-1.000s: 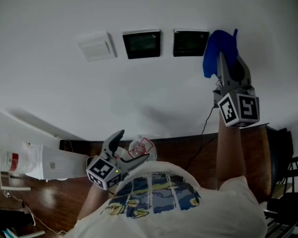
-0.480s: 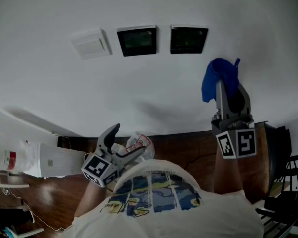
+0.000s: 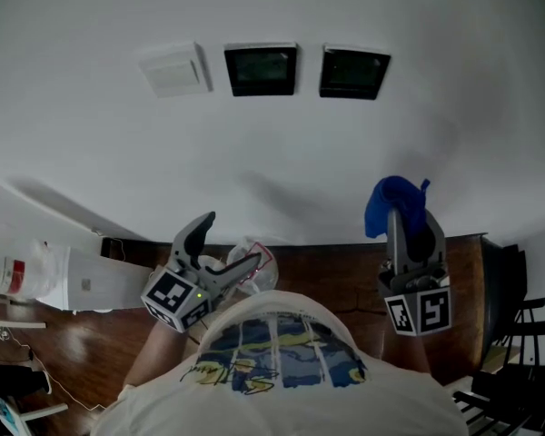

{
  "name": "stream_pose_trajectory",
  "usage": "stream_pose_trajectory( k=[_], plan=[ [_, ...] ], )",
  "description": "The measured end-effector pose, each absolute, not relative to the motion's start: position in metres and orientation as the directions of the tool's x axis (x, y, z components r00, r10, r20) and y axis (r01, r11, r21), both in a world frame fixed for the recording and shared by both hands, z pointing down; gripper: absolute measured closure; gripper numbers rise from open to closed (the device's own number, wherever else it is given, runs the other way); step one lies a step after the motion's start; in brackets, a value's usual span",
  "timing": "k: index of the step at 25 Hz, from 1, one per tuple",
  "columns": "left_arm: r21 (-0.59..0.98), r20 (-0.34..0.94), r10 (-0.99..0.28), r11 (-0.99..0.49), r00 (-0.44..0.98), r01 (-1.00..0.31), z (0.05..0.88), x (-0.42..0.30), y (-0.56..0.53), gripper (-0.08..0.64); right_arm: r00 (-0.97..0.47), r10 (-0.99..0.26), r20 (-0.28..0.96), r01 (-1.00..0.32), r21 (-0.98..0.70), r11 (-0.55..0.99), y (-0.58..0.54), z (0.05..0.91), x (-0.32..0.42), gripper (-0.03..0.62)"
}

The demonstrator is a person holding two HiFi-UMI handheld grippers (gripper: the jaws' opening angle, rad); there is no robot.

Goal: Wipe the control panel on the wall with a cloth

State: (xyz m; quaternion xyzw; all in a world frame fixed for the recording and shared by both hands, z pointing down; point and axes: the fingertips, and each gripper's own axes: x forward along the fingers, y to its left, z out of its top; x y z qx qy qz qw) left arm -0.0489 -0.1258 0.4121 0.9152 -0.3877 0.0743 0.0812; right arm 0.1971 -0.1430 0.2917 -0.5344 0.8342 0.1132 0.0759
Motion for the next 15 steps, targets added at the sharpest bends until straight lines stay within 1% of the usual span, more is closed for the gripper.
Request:
stream_pose_trajectory(
  k=[15],
  plan=[
    [0.099,0.196,-0.717,-0.665,0.669,-0.741,0.401,-0.044,-0.123,0.104,-0.455,-0.865,-0.212,-0.890,0.100,0.444,-0.130,0.299,0.192,0.497]
  ],
)
